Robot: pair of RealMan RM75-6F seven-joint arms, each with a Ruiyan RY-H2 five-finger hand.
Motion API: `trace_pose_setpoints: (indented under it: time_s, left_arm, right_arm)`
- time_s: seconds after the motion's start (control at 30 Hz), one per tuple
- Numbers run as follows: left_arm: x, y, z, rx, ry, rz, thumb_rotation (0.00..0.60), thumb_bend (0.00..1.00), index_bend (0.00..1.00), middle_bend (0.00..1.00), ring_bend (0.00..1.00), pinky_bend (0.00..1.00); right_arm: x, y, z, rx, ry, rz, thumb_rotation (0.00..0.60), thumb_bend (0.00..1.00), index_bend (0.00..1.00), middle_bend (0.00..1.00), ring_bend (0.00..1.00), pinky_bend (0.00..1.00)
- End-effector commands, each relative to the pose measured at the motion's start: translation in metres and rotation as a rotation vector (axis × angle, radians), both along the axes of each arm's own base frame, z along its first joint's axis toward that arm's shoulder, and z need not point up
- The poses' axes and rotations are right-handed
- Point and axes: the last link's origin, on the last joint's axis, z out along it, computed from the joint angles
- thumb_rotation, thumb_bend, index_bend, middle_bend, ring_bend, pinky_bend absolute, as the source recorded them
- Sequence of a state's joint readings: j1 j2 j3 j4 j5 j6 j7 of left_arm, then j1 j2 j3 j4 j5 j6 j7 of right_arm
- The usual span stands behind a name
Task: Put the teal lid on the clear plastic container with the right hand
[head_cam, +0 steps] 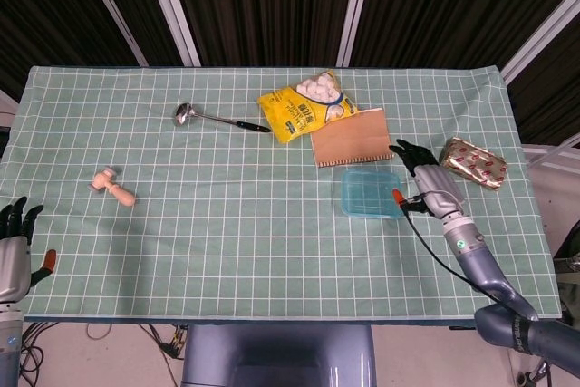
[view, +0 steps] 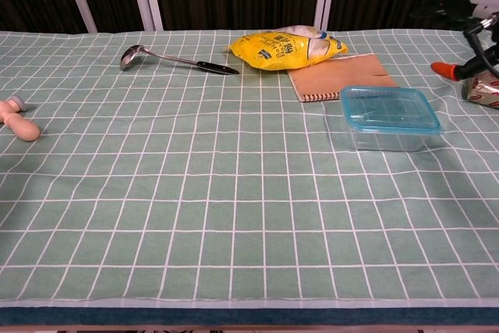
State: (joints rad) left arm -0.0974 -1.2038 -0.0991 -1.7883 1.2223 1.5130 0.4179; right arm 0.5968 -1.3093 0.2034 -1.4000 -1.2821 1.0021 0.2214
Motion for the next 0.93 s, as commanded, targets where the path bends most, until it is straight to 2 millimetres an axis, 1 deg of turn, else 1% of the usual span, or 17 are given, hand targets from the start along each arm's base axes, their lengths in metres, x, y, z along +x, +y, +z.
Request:
trace_pose_setpoints:
  time_s: [0.03, 0.17, 0.3, 0.37, 0.47, 0.57, 0.67, 0.73, 0.93]
  left_arm:
    - [0.002, -0.001, 0.001, 0.004, 0.002, -0.027, 0.600, 0.36, 0.15, 0.00, 0.00, 0.00]
    - [0.007, -0.003, 0.002, 0.009, -0.011, -0.067, 0.600, 0.36, 0.15, 0.00, 0.00, 0.00]
    - [0.012, -0.008, 0.001, 0.001, -0.033, -0.102, 0.600, 0.36, 0.15, 0.00, 0.00, 0.00]
    - [0.014, -0.010, 0.000, -0.003, -0.045, -0.115, 0.600, 0.36, 0.15, 0.00, 0.00, 0.00]
    - [0.017, -0.012, 0.001, -0.004, -0.060, -0.129, 0.600, 0.36, 0.15, 0.00, 0.00, 0.00]
    - [0.019, -0.014, 0.003, -0.007, -0.071, -0.136, 0.600, 0.36, 0.15, 0.00, 0.00, 0.00]
    - [0.019, -0.016, 0.004, -0.013, -0.074, -0.143, 0.600, 0.36, 0.15, 0.00, 0.00, 0.00]
    - [0.020, -0.017, 0.004, -0.016, -0.079, -0.147, 0.600, 0.36, 0.15, 0.00, 0.00, 0.00]
    - [0.023, -0.021, 0.005, -0.023, -0.085, -0.164, 0.600, 0.36, 0.15, 0.00, 0.00, 0.00]
  right_arm:
    - [-0.007, 0.031, 0.037, -0.124, 0.070, -0.036, 0.600, 0.43, 0.03, 0.00, 0.00, 0.00]
    - [-0.018, 0.072, 0.057, -0.205, 0.115, -0.074, 0.600, 0.42, 0.02, 0.00, 0.00, 0.00]
    - [-0.034, 0.116, 0.069, -0.270, 0.190, -0.098, 0.600, 0.42, 0.02, 0.00, 0.00, 0.00]
    - [-0.043, 0.139, 0.072, -0.298, 0.222, -0.106, 0.600, 0.42, 0.02, 0.00, 0.00, 0.00]
    - [-0.053, 0.164, 0.071, -0.319, 0.237, -0.111, 0.600, 0.42, 0.02, 0.00, 0.00, 0.00]
    - [-0.061, 0.185, 0.067, -0.326, 0.254, -0.113, 0.600, 0.42, 0.02, 0.00, 0.00, 0.00]
    - [-0.066, 0.199, 0.061, -0.323, 0.278, -0.108, 0.600, 0.42, 0.02, 0.00, 0.00, 0.00]
    - [-0.068, 0.204, 0.056, -0.314, 0.286, -0.107, 0.600, 0.42, 0.02, 0.00, 0.00, 0.00]
    - [-0.067, 0.208, 0.048, -0.300, 0.305, -0.086, 0.600, 0.42, 0.02, 0.00, 0.00, 0.00]
